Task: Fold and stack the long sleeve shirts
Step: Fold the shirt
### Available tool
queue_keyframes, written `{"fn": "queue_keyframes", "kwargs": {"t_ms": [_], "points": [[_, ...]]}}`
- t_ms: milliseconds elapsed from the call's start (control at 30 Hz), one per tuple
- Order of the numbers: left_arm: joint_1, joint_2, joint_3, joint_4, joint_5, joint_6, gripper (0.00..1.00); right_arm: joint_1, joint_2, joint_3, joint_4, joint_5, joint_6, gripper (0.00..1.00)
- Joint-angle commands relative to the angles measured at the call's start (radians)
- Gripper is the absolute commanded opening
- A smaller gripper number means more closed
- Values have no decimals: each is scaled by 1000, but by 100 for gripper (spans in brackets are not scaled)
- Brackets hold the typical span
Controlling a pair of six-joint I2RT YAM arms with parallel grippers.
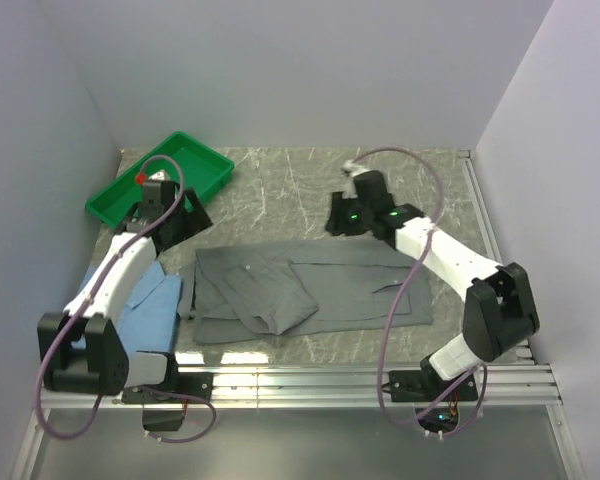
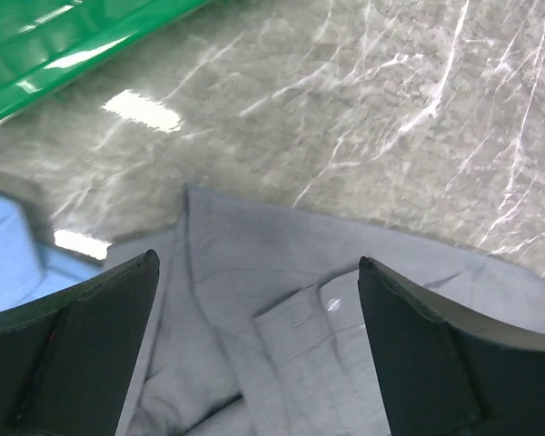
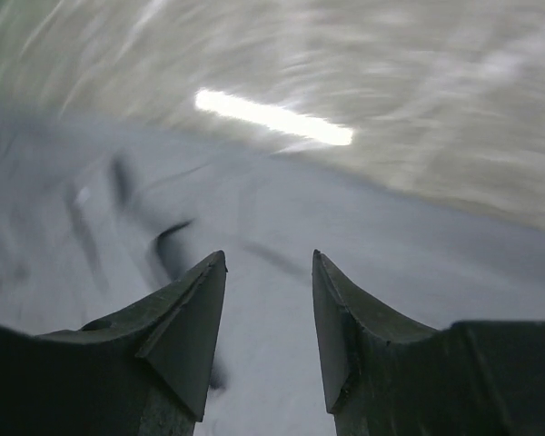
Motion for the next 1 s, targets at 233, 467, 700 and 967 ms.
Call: {"fn": "queue_keyframes", "kwargs": {"t_ms": [233, 467, 700, 967], "points": [[-3, -189, -205, 54, -127, 80, 96, 397, 296, 341, -180, -55, -237, 49], [-3, -172, -203, 76, -156, 75, 96, 447, 451, 439, -168, 42, -191, 48], [-3, -154, -194, 79, -150, 74, 95, 449, 496, 441, -165, 156, -167, 49], [-3, -147, -189, 79, -145, 75, 95, 452, 536, 441, -186, 101, -171, 49]]}}
